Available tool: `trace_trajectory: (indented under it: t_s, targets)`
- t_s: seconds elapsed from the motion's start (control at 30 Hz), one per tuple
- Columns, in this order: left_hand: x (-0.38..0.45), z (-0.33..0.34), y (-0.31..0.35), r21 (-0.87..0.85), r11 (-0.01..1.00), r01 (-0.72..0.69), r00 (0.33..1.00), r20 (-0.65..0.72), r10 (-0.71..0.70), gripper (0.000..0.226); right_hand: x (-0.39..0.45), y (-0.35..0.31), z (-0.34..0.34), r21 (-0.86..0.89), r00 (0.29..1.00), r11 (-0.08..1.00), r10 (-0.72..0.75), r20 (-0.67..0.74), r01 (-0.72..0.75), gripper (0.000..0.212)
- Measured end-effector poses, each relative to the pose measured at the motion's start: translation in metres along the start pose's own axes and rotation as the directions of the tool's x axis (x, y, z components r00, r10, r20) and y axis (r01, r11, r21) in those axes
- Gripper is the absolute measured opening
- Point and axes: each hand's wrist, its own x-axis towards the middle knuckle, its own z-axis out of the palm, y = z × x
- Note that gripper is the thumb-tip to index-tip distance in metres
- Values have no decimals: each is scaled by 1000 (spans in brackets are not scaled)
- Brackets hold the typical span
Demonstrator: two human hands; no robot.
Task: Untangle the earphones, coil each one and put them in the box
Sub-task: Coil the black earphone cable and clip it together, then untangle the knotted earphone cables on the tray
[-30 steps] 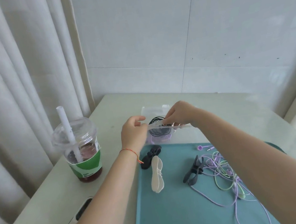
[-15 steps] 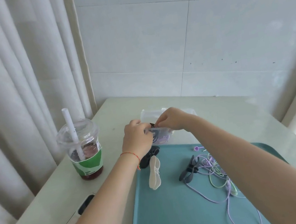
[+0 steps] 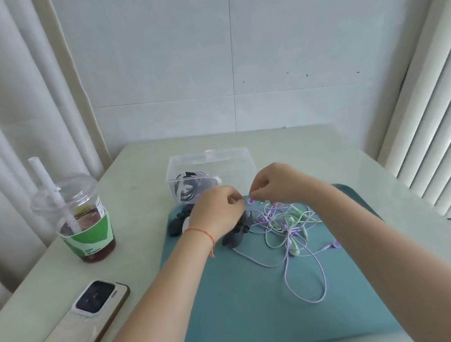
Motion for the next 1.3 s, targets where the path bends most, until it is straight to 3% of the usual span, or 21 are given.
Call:
trace_trajectory:
  t_s: [0.1, 0.27, 0.43, 0.53, 0.6, 0.83, 0.97, 1.13, 1.3]
  targets:
    - [-6, 16, 3, 154, 987, 48, 976, 204, -79, 27, -11, 14, 11, -71, 999, 997, -4, 33, 6, 21]
    - [-8, 22, 6, 178, 981, 82, 975, 187, -116, 57, -15, 29, 31, -42, 996, 999, 21, 89, -17, 49]
    - [1, 16, 2, -143, 982, 122, 993, 25, -119, 36, -2, 45, 30, -179, 996, 980, 79, -32, -84, 13]
    - [4, 7, 10, -403, 902, 154, 983, -29, -181, 26, 3, 55, 22, -204, 983, 964, 154, -98, -171, 20]
    - [7, 4, 15, -445, 880, 169, 981, -15, -196, 20, 4, 57, 17, -181, 981, 968, 154, -115, -173, 20]
    - [16, 6, -3, -293, 922, 251, 963, -17, -268, 22, -5, 63, 2, -198, 974, 953, 223, -45, -227, 14]
    - [18, 4, -9, -203, 941, 272, 962, 55, -267, 23, -12, 49, -5, -180, 990, 976, 112, -89, -127, 11]
    - [19, 9, -16, 38, 986, 165, 980, -118, -160, 42, -3, 30, 12, -176, 999, 984, 2, -32, -8, 24]
    - [19, 13, -23, 220, 961, 168, 984, -88, -152, 39, 3, 32, 24, -288, 996, 954, 72, -55, -84, 21]
